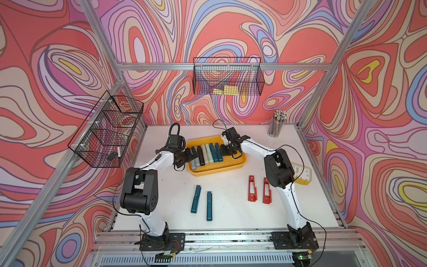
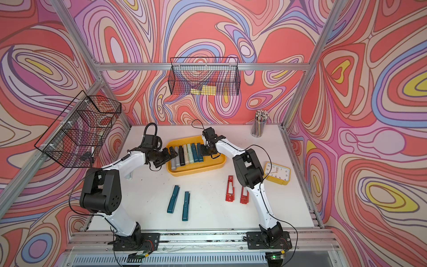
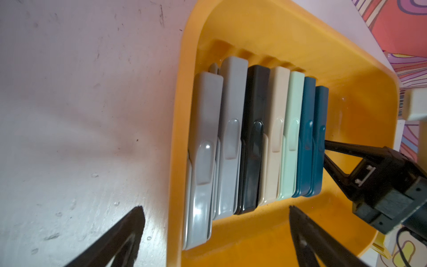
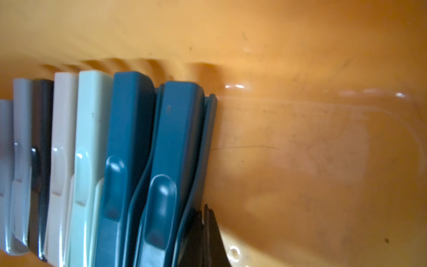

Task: Put the pruning pliers into the storage box
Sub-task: Place the pruning pliers in the storage box, then move the pruning pliers to the center of the board.

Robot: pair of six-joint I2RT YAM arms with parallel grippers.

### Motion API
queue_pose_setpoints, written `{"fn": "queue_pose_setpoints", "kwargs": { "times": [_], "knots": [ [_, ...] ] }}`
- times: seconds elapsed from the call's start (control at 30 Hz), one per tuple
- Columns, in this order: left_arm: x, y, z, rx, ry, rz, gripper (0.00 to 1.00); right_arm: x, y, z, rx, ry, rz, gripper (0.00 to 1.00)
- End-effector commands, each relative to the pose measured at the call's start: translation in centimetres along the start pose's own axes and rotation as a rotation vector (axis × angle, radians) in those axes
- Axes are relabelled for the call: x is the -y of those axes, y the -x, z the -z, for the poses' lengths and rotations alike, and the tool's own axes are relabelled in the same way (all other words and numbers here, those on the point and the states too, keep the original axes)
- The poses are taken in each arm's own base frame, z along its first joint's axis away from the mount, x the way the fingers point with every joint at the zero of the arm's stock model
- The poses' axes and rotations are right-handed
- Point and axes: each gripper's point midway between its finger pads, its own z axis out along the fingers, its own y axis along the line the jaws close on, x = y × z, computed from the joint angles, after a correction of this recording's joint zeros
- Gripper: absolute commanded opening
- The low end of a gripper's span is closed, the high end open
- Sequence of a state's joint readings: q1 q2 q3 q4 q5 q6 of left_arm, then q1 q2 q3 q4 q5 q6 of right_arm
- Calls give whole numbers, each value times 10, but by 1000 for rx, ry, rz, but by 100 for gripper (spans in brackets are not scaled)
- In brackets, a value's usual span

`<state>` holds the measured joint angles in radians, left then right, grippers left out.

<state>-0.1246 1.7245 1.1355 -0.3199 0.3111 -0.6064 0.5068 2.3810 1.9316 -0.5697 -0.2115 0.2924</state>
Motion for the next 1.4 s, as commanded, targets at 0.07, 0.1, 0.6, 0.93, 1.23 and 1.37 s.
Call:
{"fn": "queue_pose_setpoints", "kwargs": {
  "times": [0.07, 0.1, 0.6, 0.93, 1.23, 1.37],
  "knots": [
    [11, 11, -1, 14, -20, -8, 99, -11, 0, -6, -3, 28, 5, 0],
    [11, 12, -1, 14, -22, -8, 99, -11, -1, -7, -4, 27, 6, 0],
    [28, 23, -8, 10, -35, -32, 99, -3, -5, 4, -1, -41, 15, 0],
    [10, 24, 6, 37, 82, -55, 99, 13, -8, 70, 73, -184, 15, 20],
    [2, -32, 59, -18, 31, -84, 99, -26, -46, 107, 73, -167, -11, 45],
    [11, -73, 91, -113, -63, -112, 99, -56, -70, 114, 78, -105, -22, 49]
  ]
}}
